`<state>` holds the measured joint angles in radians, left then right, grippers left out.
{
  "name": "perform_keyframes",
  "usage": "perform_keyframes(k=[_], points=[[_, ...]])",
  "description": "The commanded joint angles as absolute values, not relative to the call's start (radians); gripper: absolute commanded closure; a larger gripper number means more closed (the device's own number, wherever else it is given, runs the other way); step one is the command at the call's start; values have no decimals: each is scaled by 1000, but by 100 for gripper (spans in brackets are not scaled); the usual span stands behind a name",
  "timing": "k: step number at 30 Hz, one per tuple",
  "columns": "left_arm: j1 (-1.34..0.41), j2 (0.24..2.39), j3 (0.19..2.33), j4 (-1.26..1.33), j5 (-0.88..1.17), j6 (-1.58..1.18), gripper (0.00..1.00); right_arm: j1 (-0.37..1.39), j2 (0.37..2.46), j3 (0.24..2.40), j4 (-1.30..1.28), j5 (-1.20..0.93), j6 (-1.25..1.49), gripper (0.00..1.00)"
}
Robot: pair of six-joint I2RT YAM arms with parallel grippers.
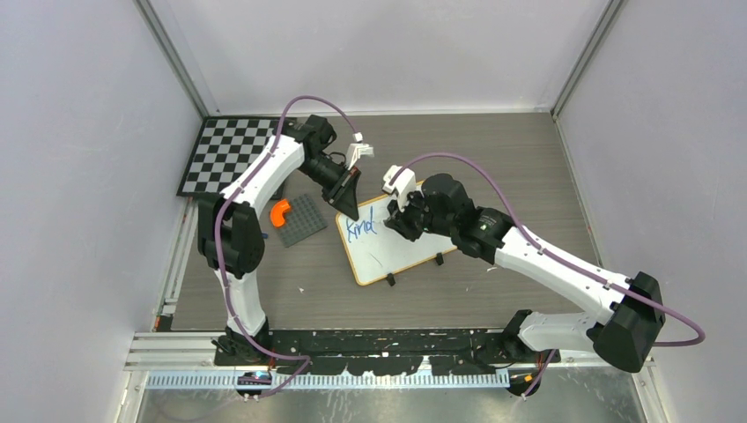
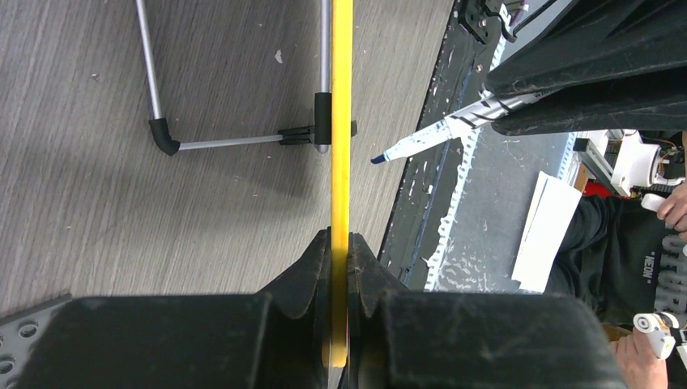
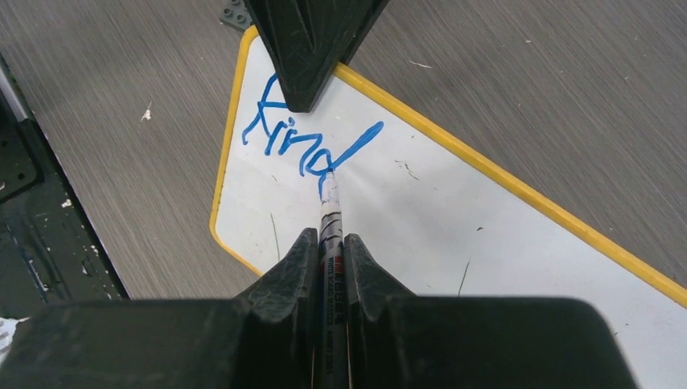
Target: Write a sentence on the whiteboard
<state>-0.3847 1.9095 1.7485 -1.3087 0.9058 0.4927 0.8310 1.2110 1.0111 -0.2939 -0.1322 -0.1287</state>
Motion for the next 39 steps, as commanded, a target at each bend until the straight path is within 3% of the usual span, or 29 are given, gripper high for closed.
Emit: perform_keyframes(k=[1,39], points=[[-394,1909,1781,-1306,919,505,100,831,1219,1018,-255,-90,-145,100],[-398,1911,1792,-1328,916,519,100,845,1272,1022,-279,-66,-176,100]])
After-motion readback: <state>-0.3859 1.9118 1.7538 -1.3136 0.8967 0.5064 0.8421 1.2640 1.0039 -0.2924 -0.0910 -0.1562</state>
